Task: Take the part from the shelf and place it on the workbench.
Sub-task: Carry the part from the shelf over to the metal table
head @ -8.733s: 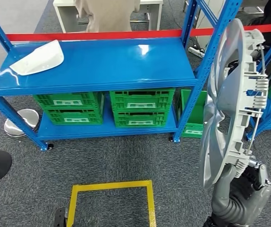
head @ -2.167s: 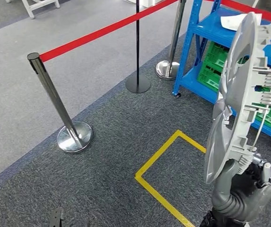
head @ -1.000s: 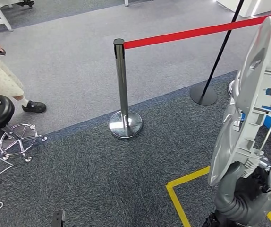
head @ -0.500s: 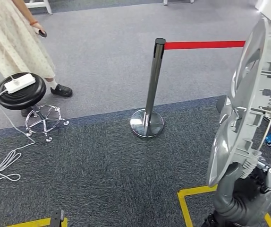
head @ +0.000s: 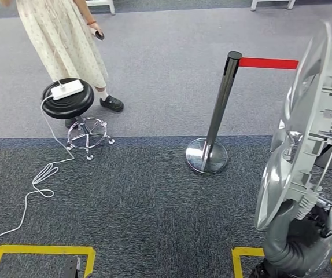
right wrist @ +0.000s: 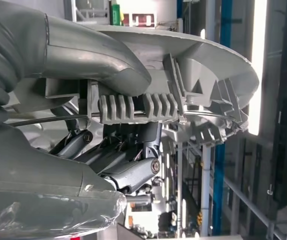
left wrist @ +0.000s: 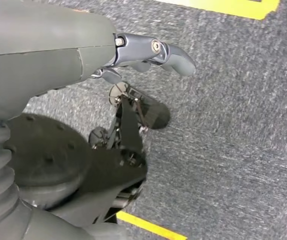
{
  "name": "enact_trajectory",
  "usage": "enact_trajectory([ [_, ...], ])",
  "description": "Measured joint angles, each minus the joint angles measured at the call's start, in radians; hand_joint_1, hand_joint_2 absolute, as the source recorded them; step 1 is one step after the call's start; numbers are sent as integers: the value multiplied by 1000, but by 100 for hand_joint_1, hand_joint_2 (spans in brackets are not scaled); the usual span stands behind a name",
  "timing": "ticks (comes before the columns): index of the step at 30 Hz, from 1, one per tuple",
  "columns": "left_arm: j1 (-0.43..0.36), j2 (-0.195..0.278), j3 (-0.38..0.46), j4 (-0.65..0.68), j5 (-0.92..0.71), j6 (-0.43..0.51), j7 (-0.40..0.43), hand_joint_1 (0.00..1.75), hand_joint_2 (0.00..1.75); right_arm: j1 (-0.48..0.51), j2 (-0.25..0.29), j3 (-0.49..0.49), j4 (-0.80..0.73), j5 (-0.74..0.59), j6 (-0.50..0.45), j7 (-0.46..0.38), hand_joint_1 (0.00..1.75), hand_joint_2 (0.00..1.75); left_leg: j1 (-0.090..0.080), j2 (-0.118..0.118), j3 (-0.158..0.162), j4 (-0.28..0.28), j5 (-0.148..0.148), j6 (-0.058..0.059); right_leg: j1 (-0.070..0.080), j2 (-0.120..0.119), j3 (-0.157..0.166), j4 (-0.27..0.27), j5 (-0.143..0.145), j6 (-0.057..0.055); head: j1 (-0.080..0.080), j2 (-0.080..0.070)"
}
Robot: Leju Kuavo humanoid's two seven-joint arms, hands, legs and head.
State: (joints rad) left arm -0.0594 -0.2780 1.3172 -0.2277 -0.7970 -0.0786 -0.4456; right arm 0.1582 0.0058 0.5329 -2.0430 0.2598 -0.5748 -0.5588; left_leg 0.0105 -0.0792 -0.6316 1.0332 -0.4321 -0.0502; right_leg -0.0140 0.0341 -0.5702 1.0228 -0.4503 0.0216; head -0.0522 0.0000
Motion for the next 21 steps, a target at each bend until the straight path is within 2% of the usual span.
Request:
enact_trajectory([
  [1,-2,0,0,0,0,0,0,0,175,0,0,0,0,0,0,0,175,175,-2,33,-26,54,-31,-2,2,-14,0,-1,0,-4,-3,0],
  [2,-4,0,0,0,0,0,0,0,175,1,0,0,0,0,0,0,175,175,-3,52,-58,121,-64,-4,5,-29,-1,-1,0,-8,-6,0],
  [3,-5,0,0,0,0,0,0,0,175,1,0,0,0,0,0,-1,175,175,-3,59,-86,181,-89,-4,7,-45,-2,-1,-1,-10,-7,0],
  [4,-5,0,0,0,0,1,0,0,175,1,0,0,0,0,1,-1,175,175,-3,61,-102,217,-97,-4,9,-60,-2,-1,-2,-11,-7,0],
  [5,-4,0,0,0,0,1,0,0,175,1,0,0,0,-1,1,-1,175,175,-3,63,-100,218,-87,-2,10,-75,-1,-1,-3,-12,-7,0],
  [6,-4,1,0,0,0,1,0,0,175,1,0,0,0,-2,2,0,175,175,-4,67,-79,183,-61,1,12,-88,0,-1,-3,-12,-7,0],
  [7,-4,2,0,0,1,0,-2,0,175,1,0,0,0,-3,3,0,175,175,-7,83,-43,122,-28,5,13,-101,1,-1,-4,-11,-8,0],
  [8,-4,3,0,0,1,-2,-4,0,175,1,0,1,0,-4,4,0,175,175,-14,118,-5,55,-5,11,15,-113,3,0,-6,-9,-8,0],
  [9,-6,3,0,0,2,-4,-6,0,175,0,0,2,0,-3,5,1,175,175,-21,147,25,0,11,19,18,-123,5,0,-8,-6,-8,0],
  [10,-8,4,0,0,2,-6,-8,0,175,0,0,4,0,-3,5,1,175,175,-27,168,41,-33,17,27,21,-135,7,0,-10,-2,-8,0],
  [11,-10,5,0,0,3,-7,-9,0,175,0,0,5,0,-2,6,1,175,175,-32,176,43,-46,15,33,23,-146,9,-1,-11,2,-8,0],
  [12,-10,5,0,0,6,-7,-10,0,175,-1,0,6,0,-1,6,2,175,175,-32,160,41,-48,17,39,25,-160,13,-2,-13,6,-9,0],
  [13,-9,5,0,0,10,-6,-10,0,175,-2,0,6,0,-1,6,3,175,175,-30,145,41,-51,19,44,24,-161,15,-2,-16,13,-9,0],
  [14,-8,5,1,0,15,-4,-8,0,175,-3,0,7,-1,0,7,5,175,175,-26,131,42,-53,22,49,22,-143,14,9,-26,19,-8,0],
  [15,-8,4,2,0,20,-1,-7,0,175,-3,0,7,-1,1,7,8,175,175,-22,116,44,-56,25,54,21,-115,2,39,-46,26,-7,0],
  [17,-9,2,2,0,26,2,-2,0,175,-3,0,8,-1,5,9,11,175,175,-17,89,43,-57,28,61,17,-55,-54,162,-110,35,-3,0],
  [18,-9,1,3,0,27,2,0,0,175,-2,0,8,-1,7,10,12,175,175,-17,74,42,-57,29,62,15,-45,-88,232,-138,37,-2,0],
  [19,-9,0,3,0,27,3,2,0,175,-1,0,8,-1,7,10,13,175,175,-16,58,42,-56,29,62,15,-41,-112,278,-150,38,-2,0],
  [20,-7,0,3,0,28,4,3,0,175,0,0,8,-1,8,10,14,175,175,-16,42,42,-56,30,61,13,-40,-119,286,-141,38,-2,0],
  [21,-6,0,4,0,29,5,3,0,175,1,0,9,-1,7,10,14,175,175,-14,25,43,-56,31,59,11,-38,-105,253,-113,38,-2,0],
])
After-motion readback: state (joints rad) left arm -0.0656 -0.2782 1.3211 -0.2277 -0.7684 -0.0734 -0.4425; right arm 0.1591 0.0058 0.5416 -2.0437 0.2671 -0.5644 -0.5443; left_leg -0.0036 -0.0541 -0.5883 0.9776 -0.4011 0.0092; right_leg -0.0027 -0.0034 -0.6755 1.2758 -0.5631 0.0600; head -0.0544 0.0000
